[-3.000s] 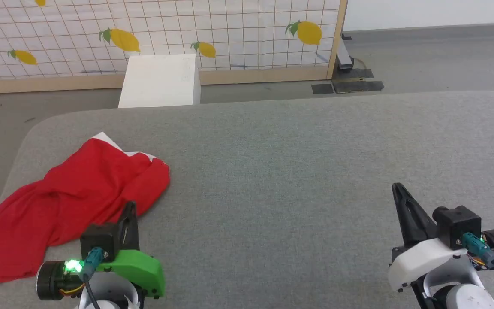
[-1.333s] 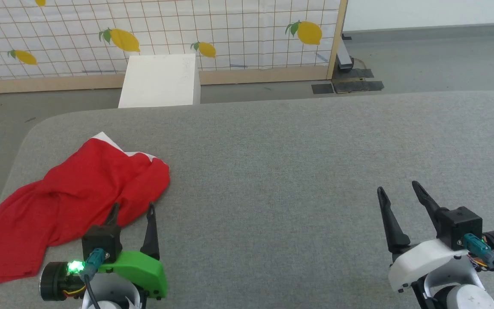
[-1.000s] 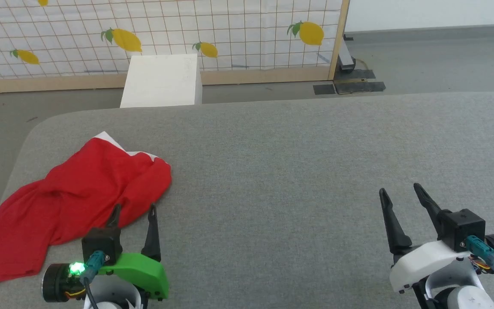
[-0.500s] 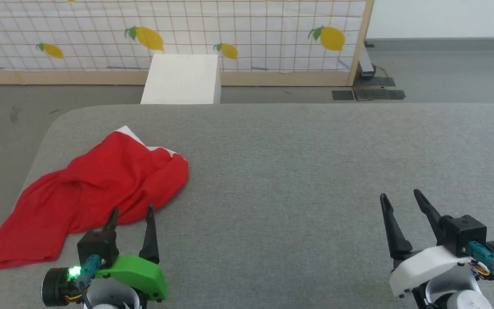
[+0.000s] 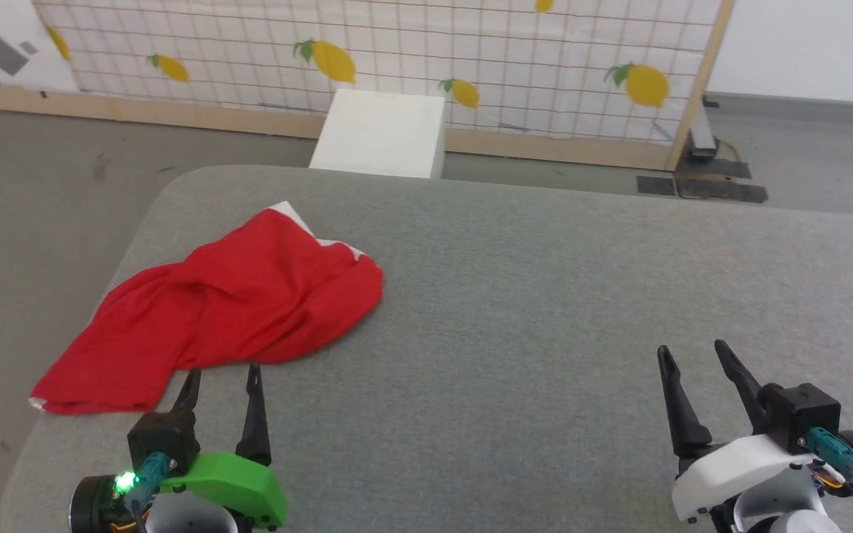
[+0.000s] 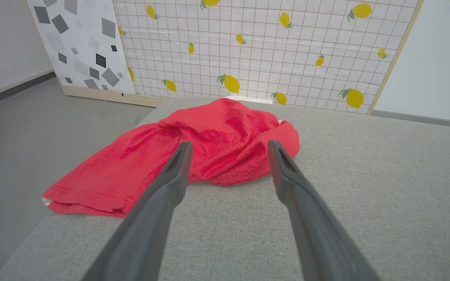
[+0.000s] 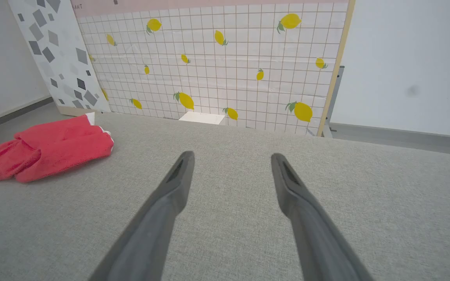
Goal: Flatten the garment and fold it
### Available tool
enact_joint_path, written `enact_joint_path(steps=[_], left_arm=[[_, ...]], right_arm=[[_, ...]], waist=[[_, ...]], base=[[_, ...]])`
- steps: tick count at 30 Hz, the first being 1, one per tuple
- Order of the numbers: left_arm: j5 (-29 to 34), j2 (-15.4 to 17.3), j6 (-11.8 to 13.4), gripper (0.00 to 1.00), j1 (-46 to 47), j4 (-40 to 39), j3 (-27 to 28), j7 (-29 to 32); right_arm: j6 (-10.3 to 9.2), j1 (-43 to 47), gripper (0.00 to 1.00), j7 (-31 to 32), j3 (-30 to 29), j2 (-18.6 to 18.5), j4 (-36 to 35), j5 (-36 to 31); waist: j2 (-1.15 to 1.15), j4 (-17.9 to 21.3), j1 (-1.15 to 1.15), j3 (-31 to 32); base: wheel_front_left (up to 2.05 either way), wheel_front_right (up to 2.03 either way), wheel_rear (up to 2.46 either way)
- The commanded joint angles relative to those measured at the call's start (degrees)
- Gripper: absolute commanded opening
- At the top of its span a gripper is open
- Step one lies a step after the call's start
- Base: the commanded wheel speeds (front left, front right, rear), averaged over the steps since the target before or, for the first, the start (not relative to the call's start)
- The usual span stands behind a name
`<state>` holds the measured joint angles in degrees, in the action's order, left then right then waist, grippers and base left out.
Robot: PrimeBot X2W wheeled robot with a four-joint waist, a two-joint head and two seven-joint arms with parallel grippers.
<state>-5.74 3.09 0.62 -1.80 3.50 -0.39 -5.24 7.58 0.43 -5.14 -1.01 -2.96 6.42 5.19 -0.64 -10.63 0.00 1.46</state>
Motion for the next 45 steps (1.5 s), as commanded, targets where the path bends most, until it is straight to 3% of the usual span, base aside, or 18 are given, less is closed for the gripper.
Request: enact_joint_path(steps=[1,26,45], left_arm=[[-0.8,0.0,0.3,1.0,-0.9,0.4,0.2,-0.7],[-3.3,-0.1,0.5,1.0,-2.1,2.0,0.7,-3.6],[-5.3,-0.1,1.1,1.0,-3.1,3.2,1.0,-5.9]], right_arm=[[-0.03,0.8,1.0,-0.7,0.0,0.0,0.5,0.8],[-0.05,1.4,1.0,-3.7,0.3,0.1,4.0,3.5],[-0.06,1.5,1.0,-5.9,-0.2,0.1,7.4,5.2]], waist=[[0.25,-2.1,0.0,0.2],[0.38,-12.4,0.0,0.7],[0.47,-17.3,0.0,0.7]], base=[[0.0,0.0,0.0],[0.0,0.0,0.0],[0.0,0.0,0.0]])
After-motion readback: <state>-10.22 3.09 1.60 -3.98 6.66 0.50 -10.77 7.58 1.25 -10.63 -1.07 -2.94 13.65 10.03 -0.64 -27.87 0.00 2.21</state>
